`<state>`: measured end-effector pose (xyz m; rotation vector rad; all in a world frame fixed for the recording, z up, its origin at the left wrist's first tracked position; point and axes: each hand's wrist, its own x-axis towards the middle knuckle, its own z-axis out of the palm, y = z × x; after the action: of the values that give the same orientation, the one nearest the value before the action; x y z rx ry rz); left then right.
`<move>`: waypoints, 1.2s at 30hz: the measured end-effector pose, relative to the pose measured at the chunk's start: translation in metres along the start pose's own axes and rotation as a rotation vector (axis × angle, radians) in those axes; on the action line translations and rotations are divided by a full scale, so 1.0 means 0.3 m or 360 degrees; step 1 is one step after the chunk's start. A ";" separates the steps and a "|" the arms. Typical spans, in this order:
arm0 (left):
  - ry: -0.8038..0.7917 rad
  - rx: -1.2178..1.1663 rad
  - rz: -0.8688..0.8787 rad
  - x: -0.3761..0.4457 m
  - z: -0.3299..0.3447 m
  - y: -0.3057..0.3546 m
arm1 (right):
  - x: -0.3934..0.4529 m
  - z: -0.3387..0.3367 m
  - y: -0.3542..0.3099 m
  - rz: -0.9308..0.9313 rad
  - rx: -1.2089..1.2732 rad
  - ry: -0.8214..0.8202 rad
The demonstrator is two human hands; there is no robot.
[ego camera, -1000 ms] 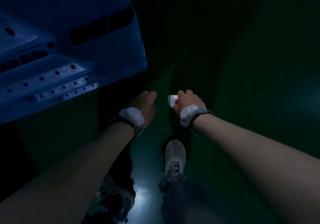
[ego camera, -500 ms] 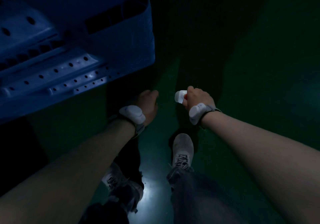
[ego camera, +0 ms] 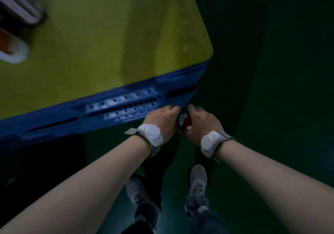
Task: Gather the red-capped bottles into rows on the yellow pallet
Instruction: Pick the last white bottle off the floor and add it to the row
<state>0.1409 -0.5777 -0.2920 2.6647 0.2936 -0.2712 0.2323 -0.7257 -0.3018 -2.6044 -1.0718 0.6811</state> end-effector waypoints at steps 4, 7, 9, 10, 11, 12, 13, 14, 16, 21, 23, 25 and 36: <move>0.0227 0.0035 -0.0009 -0.116 -0.300 -0.128 | 0.031 -0.201 -0.317 -0.0364 -0.0054 0.0236; 0.0422 0.0062 -0.0096 -0.202 -0.480 -0.240 | 0.064 -0.303 -0.532 -0.0529 -0.0089 0.0314; 0.0549 0.0114 -0.0192 -0.264 -0.582 -0.321 | 0.094 -0.345 -0.684 -0.0605 -0.0102 0.0327; 0.0596 0.0135 -0.0259 -0.291 -0.617 -0.356 | 0.108 -0.357 -0.752 -0.0629 -0.0104 0.0334; 0.0655 0.0148 -0.0343 -0.319 -0.654 -0.400 | 0.129 -0.365 -0.825 -0.0650 -0.0101 0.0329; 0.0713 0.0139 -0.0394 -0.318 -0.670 -0.414 | 0.146 -0.379 -0.854 -0.0645 -0.0097 0.0318; 0.0761 0.0136 -0.0474 -0.344 -0.701 -0.456 | 0.169 -0.381 -0.917 -0.0659 -0.0101 0.0308; 0.0805 0.0116 -0.0552 -0.380 -0.735 -0.508 | 0.196 -0.374 -0.986 -0.0678 -0.0117 0.0298; 0.0877 0.0084 -0.0693 -0.435 -0.787 -0.608 | 0.248 -0.370 -1.107 -0.0722 -0.0134 0.0312; 0.0988 0.0038 -0.0859 -0.533 -0.867 -0.799 | 0.384 -0.380 -1.321 -0.0814 -0.0013 0.0437; 0.1005 -0.0017 -0.0852 -0.548 -0.888 -0.852 | 0.444 -0.385 -1.385 -0.0816 0.0011 0.0460; 0.1016 -0.0057 -0.0846 -0.551 -0.908 -0.885 | 0.504 -0.387 -1.435 -0.0787 0.0019 0.0441; 0.0814 -0.0049 -0.0816 -0.509 -0.993 -0.927 | 0.691 -0.398 -1.554 -0.0414 -0.0357 0.0313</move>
<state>-0.0323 -0.2244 -0.1061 2.5458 1.1303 0.2709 0.1428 -0.2569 -0.0856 -2.5741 -1.4585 0.2528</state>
